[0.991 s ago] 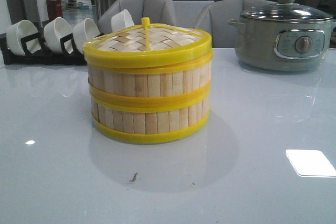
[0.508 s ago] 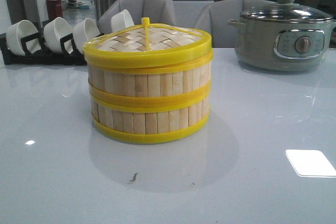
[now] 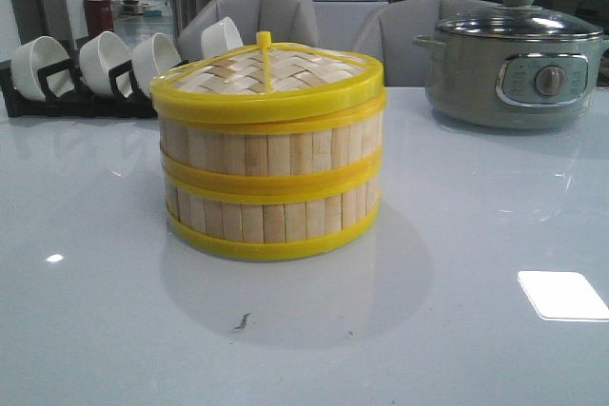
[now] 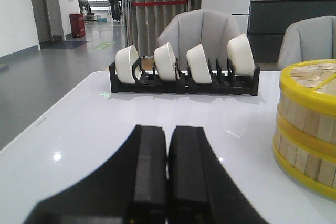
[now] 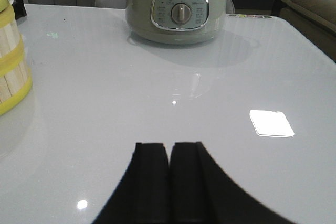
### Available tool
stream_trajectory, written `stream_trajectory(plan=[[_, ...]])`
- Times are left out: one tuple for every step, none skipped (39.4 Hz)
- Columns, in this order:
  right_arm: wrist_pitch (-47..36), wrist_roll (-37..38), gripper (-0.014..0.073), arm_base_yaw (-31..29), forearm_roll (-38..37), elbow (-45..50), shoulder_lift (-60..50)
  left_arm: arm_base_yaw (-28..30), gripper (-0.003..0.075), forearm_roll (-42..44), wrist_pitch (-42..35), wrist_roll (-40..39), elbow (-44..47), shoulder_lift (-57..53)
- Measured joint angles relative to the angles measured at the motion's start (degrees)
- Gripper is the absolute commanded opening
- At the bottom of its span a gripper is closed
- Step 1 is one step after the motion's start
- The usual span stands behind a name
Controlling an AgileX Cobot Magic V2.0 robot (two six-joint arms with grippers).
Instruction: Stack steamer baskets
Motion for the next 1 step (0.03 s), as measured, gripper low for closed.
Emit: stream_trajectory(plan=[[0.0,0.0,0.0027,0.0,0.0,0.0,0.0,0.0,0.0085,0.0,0.0,0.0,0.0,0.0]])
